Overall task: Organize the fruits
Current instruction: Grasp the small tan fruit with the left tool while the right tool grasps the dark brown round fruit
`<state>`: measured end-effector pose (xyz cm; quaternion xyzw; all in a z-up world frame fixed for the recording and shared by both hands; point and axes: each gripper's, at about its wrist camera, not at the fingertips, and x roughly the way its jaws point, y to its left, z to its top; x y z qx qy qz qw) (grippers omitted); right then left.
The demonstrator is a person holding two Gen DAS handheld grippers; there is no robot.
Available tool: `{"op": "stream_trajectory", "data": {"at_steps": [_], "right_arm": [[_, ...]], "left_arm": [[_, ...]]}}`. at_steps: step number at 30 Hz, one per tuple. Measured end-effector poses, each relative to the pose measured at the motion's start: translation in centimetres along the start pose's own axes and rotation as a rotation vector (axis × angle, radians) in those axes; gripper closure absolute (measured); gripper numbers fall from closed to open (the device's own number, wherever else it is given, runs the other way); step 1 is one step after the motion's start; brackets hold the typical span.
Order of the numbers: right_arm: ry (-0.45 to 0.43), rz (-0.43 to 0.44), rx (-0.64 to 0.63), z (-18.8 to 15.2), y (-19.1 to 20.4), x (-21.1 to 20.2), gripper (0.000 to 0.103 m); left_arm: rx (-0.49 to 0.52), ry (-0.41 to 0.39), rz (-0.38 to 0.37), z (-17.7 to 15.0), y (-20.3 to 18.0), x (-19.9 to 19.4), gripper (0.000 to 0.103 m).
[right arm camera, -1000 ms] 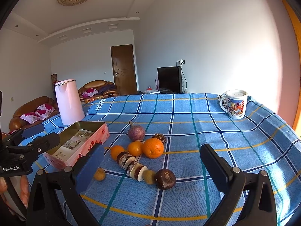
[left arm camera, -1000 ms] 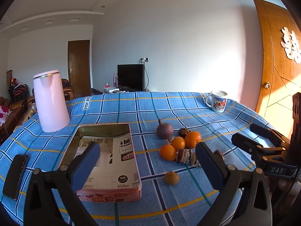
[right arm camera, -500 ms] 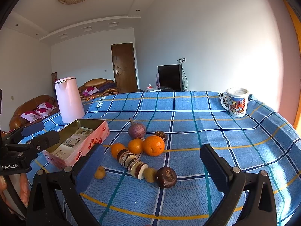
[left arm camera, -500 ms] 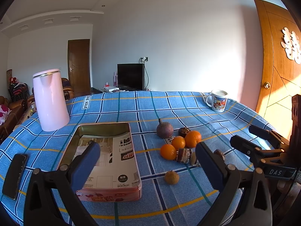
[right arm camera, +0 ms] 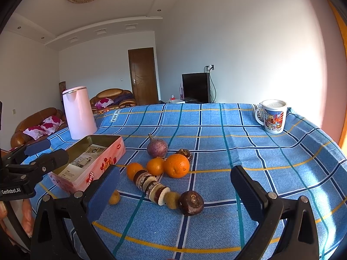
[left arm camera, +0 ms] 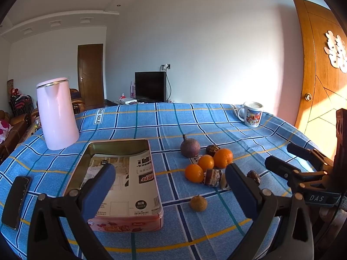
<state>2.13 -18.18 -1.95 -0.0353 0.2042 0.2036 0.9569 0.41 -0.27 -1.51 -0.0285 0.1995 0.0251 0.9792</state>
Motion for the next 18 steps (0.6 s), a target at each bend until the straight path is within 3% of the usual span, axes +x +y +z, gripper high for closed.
{"op": "stream_trajectory", "data": {"at_steps": [5, 8, 12, 16, 18], "right_arm": [[0.038, -0.091, -0.028, -1.0, -1.3, 1.2, 0.001], [0.074, -0.097, 0.012, -1.9, -2.9, 2.2, 0.001], [0.100, -0.077, 0.032, -2.6, -3.9, 3.0, 0.002], [0.144, -0.019, 0.033, -3.1, -3.7, 3.6, 0.023], [0.166, -0.005, 0.033, -3.4, -3.6, 3.9, 0.027]], "left_arm": [[0.021, 0.036, -0.038, -0.9, -1.0, 1.3, 0.000], [0.057, 0.057, -0.059, -1.8, -2.1, 2.2, 0.002], [0.109, 0.104, -0.096, -2.8, -3.6, 3.4, 0.014], [0.134, 0.143, -0.128, -3.4, -4.6, 4.3, 0.021], [0.136, 0.158, -0.149, -3.6, -4.8, 4.6, 0.025]]}}
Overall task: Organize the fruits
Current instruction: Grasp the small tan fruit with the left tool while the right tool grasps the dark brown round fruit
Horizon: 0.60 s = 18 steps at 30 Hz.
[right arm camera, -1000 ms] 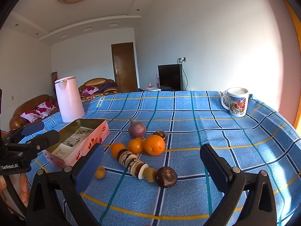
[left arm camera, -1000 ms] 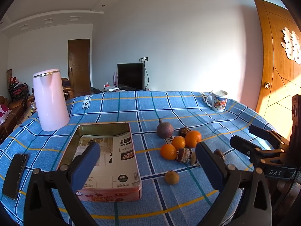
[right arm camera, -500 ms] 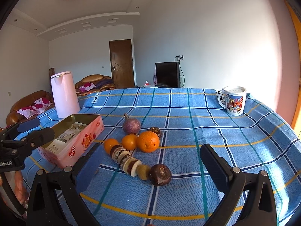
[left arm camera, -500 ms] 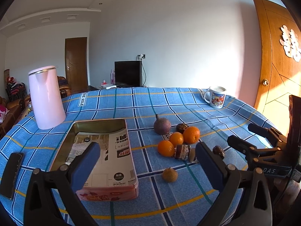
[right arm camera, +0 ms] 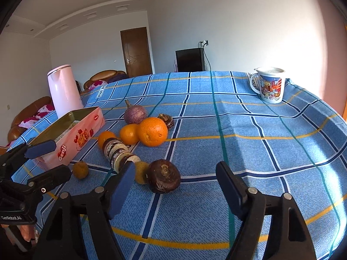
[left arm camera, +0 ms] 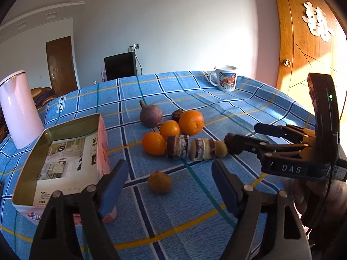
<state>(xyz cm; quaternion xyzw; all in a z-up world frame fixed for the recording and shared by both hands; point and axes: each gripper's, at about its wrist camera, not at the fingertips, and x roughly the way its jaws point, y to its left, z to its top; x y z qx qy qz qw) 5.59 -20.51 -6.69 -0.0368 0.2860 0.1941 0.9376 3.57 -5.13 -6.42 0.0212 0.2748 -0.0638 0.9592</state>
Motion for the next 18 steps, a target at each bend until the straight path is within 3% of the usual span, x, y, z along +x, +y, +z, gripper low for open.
{"op": "stream_trajectory", "data": {"at_steps": [3, 4, 6, 13, 15, 17, 18], "right_arm": [[0.014, 0.017, 0.012, -0.3, -0.1, 0.4, 0.029], [0.023, 0.026, 0.020, -0.3, -0.3, 0.6, 0.035], [0.049, 0.050, 0.030, -0.4, -0.4, 1.2, 0.044], [0.094, 0.079, 0.047, -0.5, -0.5, 2.0, 0.049], [0.107, 0.095, 0.038, -0.5, -0.4, 2.3, 0.058], [0.105, 0.097, 0.025, -0.7, -0.3, 2.2, 0.063], [0.104, 0.099, 0.025, -0.7, -0.3, 2.2, 0.063]], "left_arm": [[-0.004, 0.040, -0.029, -0.1, 0.0, 1.0, 0.037], [-0.011, 0.050, -0.041, -0.1, 0.0, 1.3, 0.038], [-0.016, 0.072, -0.048, -0.3, 0.0, 1.9, 0.040], [-0.015, 0.089, -0.037, -0.3, 0.3, 2.9, 0.042], [-0.038, 0.119, -0.049, -0.6, 0.9, 3.6, 0.053], [-0.066, 0.141, -0.086, -0.8, 1.4, 4.1, 0.075], [-0.064, 0.143, -0.092, -0.9, 1.3, 4.1, 0.075]]}}
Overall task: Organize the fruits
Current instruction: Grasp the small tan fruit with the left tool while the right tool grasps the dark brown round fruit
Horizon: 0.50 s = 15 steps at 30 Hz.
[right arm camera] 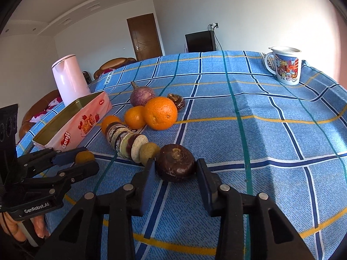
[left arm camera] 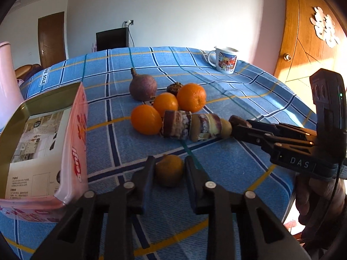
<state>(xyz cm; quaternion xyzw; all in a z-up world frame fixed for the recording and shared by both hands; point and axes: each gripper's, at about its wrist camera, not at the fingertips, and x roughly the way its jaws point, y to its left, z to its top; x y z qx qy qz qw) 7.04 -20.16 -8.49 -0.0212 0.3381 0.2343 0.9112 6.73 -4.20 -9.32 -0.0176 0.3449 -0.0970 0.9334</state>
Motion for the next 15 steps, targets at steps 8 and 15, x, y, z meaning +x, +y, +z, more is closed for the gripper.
{"op": "stream_trajectory", "data": {"at_steps": [8, 15], "right_arm": [[-0.058, 0.011, 0.006, 0.0, 0.0, -1.0, 0.064], [-0.122, 0.007, -0.044, 0.5, 1.6, -2.3, 0.064]], "left_arm": [[0.015, -0.047, 0.020, -0.1, -0.2, -0.8, 0.075], [0.026, -0.114, 0.060, 0.1, 0.1, -2.5, 0.075]]}}
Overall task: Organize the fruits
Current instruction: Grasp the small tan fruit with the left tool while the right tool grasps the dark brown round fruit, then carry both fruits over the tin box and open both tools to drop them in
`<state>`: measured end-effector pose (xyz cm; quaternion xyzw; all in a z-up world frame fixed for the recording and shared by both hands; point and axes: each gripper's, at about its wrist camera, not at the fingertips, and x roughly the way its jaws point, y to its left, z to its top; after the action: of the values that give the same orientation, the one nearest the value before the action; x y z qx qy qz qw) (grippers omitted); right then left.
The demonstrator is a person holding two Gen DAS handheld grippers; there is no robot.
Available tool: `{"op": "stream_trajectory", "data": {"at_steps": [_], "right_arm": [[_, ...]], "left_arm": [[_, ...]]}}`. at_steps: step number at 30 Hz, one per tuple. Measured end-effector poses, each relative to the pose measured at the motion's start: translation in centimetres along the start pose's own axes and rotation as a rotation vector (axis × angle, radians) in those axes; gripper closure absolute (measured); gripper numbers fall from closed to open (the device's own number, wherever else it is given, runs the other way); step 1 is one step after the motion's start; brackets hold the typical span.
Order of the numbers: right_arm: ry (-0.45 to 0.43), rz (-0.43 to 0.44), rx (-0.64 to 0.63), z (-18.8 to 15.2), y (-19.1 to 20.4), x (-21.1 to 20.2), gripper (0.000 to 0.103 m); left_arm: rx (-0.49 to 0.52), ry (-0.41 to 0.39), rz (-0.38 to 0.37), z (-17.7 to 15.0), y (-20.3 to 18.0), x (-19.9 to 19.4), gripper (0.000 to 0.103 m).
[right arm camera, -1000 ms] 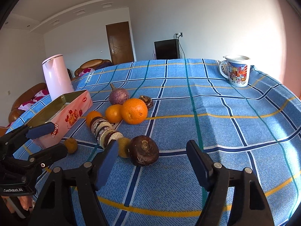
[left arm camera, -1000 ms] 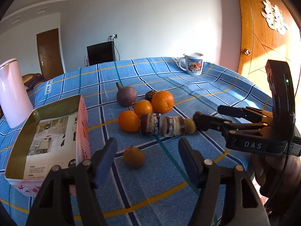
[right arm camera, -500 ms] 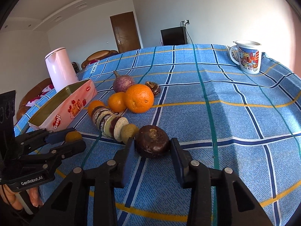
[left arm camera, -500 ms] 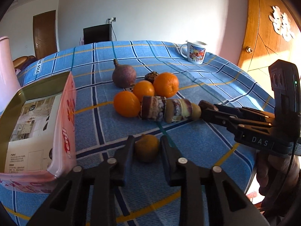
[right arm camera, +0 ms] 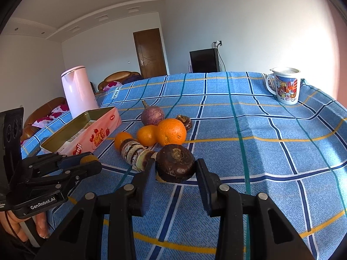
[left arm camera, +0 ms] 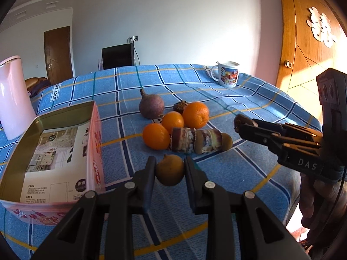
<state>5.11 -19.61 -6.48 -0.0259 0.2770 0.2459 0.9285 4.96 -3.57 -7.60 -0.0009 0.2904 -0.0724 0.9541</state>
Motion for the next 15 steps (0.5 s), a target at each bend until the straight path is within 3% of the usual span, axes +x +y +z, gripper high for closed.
{"op": "stream_trajectory", "data": {"at_steps": [15], "right_arm": [[-0.072, 0.019, -0.079, 1.7, 3.1, -0.7, 0.064]], "left_arm": [[0.006, -0.106, 0.107, 0.7, 2.1, -3.0, 0.075]]}}
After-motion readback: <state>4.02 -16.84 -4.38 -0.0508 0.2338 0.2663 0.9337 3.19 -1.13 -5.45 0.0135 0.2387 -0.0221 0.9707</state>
